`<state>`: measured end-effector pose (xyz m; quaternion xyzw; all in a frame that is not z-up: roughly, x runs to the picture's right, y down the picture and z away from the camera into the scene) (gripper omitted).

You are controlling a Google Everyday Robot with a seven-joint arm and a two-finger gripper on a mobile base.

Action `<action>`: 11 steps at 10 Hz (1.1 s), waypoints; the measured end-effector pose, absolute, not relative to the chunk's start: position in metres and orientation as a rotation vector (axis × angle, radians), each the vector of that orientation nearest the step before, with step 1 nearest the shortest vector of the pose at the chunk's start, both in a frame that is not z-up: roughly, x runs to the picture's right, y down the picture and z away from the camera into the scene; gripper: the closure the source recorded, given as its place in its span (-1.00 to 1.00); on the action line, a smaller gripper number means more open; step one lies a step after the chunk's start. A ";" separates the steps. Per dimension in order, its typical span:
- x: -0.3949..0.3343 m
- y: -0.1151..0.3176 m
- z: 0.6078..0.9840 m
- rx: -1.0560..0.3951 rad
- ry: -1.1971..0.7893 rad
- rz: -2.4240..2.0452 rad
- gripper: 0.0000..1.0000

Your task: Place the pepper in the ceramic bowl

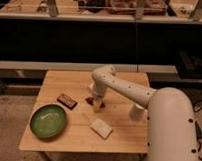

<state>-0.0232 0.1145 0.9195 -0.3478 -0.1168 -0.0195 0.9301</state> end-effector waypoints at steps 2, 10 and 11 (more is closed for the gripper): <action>-0.026 0.115 0.921 -0.721 -0.241 -0.041 0.59; -0.070 0.091 0.879 -0.666 -0.318 -0.164 0.78; -0.085 0.083 0.865 -0.655 -0.331 -0.190 0.78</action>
